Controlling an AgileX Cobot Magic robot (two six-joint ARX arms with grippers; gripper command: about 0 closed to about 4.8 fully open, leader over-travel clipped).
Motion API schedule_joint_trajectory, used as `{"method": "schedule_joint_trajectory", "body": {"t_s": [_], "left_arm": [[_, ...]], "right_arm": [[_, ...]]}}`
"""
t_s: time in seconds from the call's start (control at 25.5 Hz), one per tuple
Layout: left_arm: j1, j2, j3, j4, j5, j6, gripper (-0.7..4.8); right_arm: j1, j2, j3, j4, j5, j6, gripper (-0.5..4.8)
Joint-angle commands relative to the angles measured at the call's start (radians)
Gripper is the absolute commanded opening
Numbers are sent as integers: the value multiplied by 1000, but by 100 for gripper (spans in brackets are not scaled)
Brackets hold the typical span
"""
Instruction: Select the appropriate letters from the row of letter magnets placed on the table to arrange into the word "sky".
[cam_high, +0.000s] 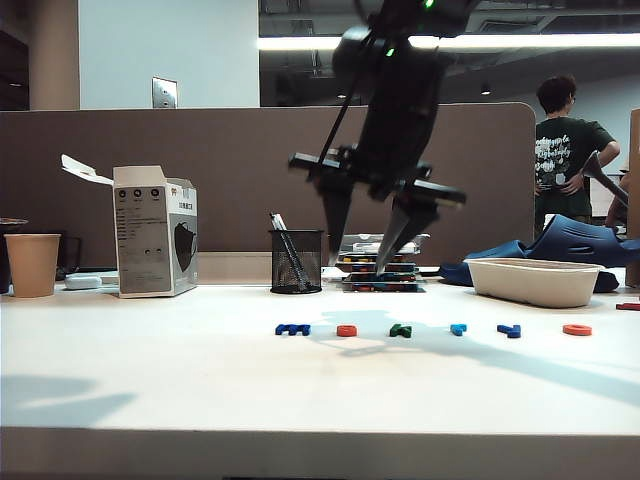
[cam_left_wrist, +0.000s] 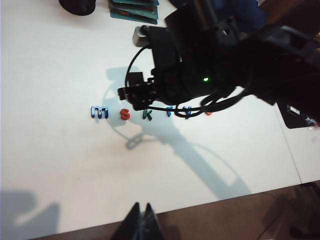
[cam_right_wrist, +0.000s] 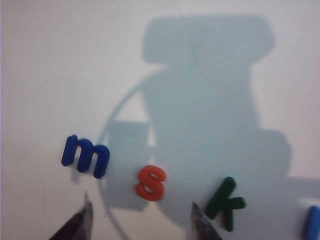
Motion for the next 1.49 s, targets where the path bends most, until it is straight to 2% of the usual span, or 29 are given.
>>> {"method": "schedule_joint_trajectory", "body": {"t_s": [0.04,0.39,1.49], "left_arm": [[0,-2,3,8,-6,5,-4],[0,-2,3,9,-2,5,-4],[0,-2,3,9,0,5,-4]], "right_arm": [[12,19,8,13,3,46,226],[13,56,8,14,4,96,225],[50,141,8,11,67,98,218]]}}
